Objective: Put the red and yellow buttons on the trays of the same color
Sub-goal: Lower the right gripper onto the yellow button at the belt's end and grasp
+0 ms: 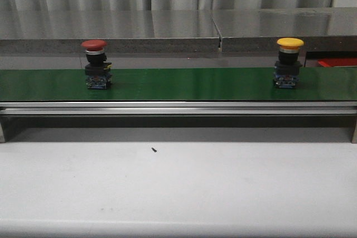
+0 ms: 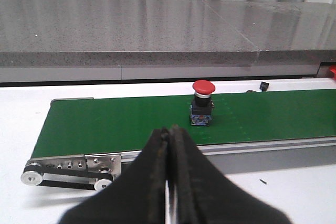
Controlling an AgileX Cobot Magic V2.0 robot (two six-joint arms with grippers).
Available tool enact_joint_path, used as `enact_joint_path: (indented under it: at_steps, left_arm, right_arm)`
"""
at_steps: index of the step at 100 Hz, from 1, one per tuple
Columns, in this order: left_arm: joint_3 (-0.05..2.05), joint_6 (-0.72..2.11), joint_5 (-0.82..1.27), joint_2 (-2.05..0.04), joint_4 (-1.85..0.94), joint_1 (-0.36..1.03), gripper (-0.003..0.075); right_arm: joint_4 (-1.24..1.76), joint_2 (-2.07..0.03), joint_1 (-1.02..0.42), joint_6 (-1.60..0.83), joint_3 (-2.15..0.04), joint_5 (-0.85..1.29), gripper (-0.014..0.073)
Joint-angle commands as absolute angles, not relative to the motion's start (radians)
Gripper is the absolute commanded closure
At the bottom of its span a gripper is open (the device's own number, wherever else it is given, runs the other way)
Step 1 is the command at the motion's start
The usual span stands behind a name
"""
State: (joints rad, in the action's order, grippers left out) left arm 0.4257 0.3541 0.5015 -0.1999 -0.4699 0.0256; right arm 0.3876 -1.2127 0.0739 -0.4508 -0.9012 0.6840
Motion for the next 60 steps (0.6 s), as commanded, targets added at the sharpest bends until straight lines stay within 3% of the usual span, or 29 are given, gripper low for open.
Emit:
enact_joint_path:
  at_steps: [1, 60]
  left_arm:
    - [0.451, 0.352, 0.435, -0.208, -0.487, 0.034, 0.0739]
    - [0.451, 0.352, 0.435, -0.208, -0.487, 0.034, 0.0739]
  right_arm:
    - [0.414, -1.279, 0.074, -0.466, -0.989, 0.627, -0.002]
    - [0.407, -1.658, 0.045, -0.466, -1.297, 0.599, -0.002]
